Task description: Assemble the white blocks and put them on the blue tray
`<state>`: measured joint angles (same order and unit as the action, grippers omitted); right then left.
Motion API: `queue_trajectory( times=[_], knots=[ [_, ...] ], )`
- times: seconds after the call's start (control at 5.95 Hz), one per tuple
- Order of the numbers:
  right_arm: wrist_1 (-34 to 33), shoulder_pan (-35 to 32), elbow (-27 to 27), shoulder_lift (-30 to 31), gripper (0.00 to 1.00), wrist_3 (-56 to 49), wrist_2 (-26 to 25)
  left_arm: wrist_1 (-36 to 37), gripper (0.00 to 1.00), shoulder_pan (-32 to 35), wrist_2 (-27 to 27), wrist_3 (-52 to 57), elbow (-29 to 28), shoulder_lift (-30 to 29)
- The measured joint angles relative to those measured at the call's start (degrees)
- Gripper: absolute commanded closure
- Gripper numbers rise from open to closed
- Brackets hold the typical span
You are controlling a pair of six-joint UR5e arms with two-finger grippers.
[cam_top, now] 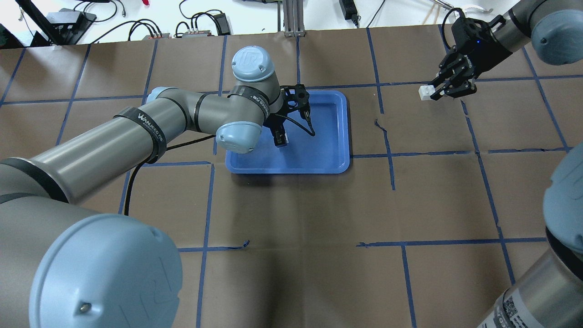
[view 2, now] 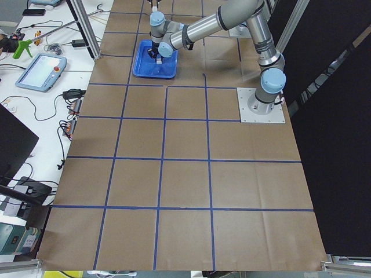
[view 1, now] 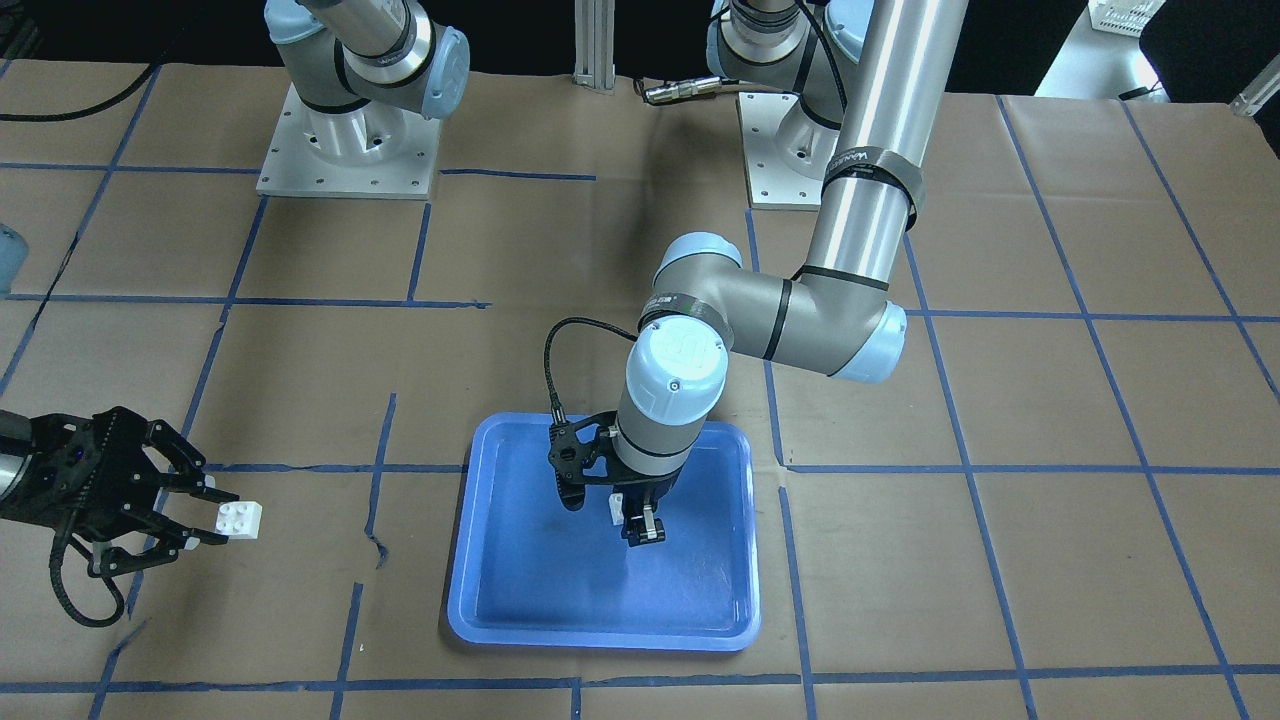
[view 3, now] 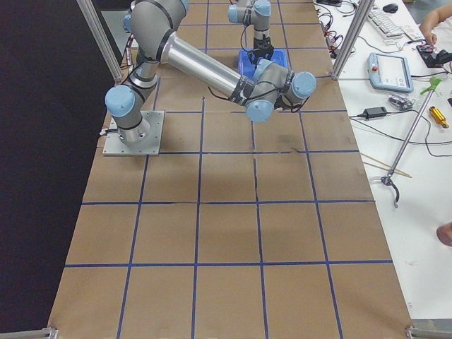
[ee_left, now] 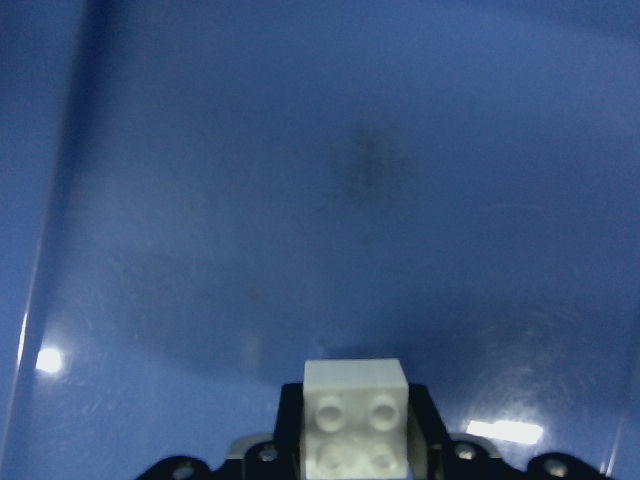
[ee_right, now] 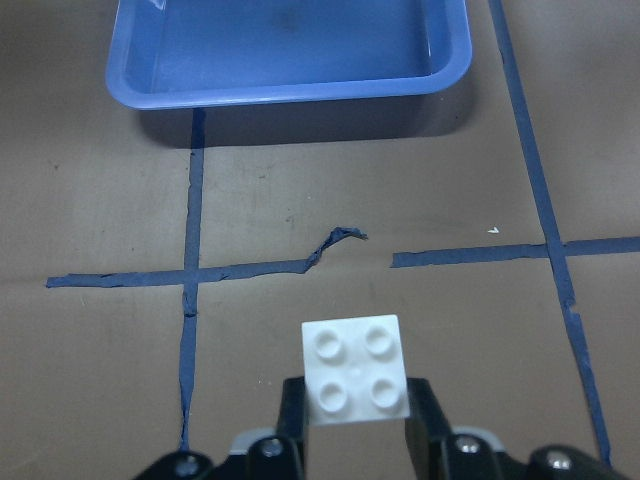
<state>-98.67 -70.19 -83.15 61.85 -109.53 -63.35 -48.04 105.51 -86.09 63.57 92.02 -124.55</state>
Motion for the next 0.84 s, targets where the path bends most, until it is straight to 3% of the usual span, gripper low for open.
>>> queue_trajectory(
  times=[0.5, 0.84],
  knots=[
    [-0.67, -2.84, -0.39, 0.02, 0.76, 1.27, -0.02, -0.56, 0.0, -0.09, -1.29, -0.45, -0.92, 1.95],
    [-2.63, -6.54, -0.54, -0.05, 0.76, 5.88, -0.02, -5.72, 0.0, -0.83, -9.04, -1.7, -1.47, 8.25]
  ],
)
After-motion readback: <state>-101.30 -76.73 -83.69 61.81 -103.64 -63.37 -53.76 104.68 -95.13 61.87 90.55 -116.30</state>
